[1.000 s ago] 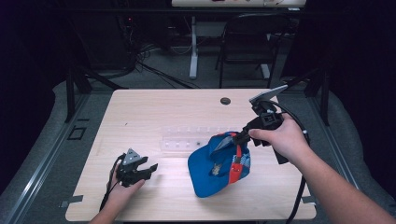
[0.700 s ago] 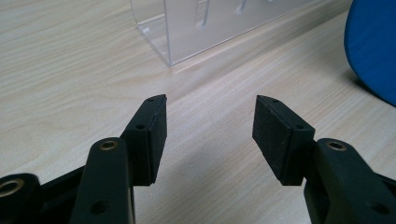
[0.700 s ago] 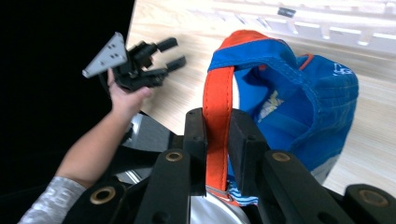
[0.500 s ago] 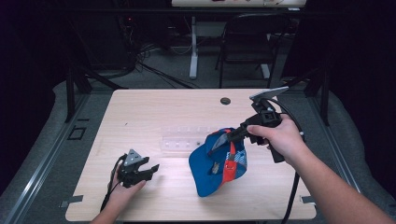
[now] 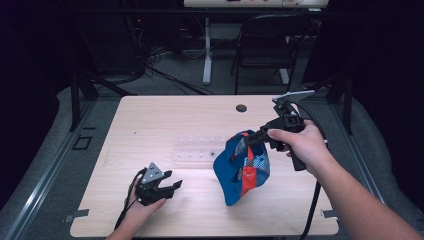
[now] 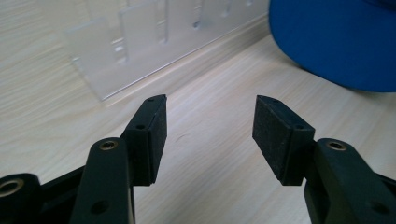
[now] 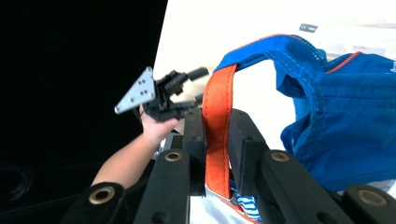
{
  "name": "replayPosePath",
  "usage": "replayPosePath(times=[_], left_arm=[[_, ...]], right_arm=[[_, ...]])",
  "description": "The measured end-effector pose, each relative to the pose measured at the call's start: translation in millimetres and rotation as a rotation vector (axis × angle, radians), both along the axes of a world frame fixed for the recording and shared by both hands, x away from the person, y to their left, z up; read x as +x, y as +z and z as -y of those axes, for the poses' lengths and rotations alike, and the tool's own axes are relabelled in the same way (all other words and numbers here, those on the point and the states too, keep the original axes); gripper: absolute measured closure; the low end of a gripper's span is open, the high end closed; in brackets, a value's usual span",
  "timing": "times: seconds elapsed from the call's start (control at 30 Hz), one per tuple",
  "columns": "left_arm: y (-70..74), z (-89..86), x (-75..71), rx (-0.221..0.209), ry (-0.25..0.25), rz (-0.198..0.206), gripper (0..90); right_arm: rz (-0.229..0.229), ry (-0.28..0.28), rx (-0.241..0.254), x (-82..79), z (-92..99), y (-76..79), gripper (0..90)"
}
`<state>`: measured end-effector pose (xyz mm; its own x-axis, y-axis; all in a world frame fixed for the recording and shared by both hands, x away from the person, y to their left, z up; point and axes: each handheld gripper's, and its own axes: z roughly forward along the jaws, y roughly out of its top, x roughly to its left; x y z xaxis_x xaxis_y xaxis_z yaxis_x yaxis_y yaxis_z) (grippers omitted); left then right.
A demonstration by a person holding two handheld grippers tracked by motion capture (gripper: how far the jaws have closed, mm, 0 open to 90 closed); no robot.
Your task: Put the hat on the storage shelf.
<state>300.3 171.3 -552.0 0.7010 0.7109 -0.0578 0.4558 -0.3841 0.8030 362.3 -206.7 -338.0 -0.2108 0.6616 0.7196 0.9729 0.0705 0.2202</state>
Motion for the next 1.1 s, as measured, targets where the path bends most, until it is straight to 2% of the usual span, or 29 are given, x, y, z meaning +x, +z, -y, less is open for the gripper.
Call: replayPosePath(times=[0.2, 0.33, 0.5, 0.67, 0.77, 0.83, 0.97, 1.1], left_arm=[[11.6, 20.1, -11.3, -0.026, -0.060, 0.035, 45.1], [17.6, 36.0, -19.7, -0.009, -0.108, 0.054, 44.0], [21.3, 46.5, -24.2, -0.010, -0.136, 0.070, 43.5], [31.1, 61.8, -32.0, -0.026, -0.164, 0.097, 43.3], [35.3, 72.5, -37.7, -0.040, -0.204, 0.106, 43.2], [35.5, 75.6, -38.9, -0.039, -0.213, 0.109, 43.2], [31.9, 97.6, -44.7, 0.011, -0.252, 0.136, 43.2], [27.1, 110.8, -44.2, 0.019, -0.267, 0.128, 44.4]], right_arm=[[0.014, -0.019, 0.046, 3.7, 3.5, 1.8, 78.5], [0.023, -0.027, 0.056, 5.2, 3.0, 6.9, 78.5], [0.034, -0.026, 0.061, 5.9, 2.2, 11.0, 78.5], [0.054, -0.038, 0.083, 6.8, -1.4, 17.7, 78.5], [0.057, -0.034, 0.078, 6.6, -2.6, 20.1, 78.5], [0.062, -0.037, 0.077, 6.3, -3.0, 20.6, 78.5], [0.071, -0.044, 0.084, 5.9, -2.0, 24.2, 78.5], [0.077, -0.046, 0.088, 5.9, -2.5, 26.7, 78.5]])
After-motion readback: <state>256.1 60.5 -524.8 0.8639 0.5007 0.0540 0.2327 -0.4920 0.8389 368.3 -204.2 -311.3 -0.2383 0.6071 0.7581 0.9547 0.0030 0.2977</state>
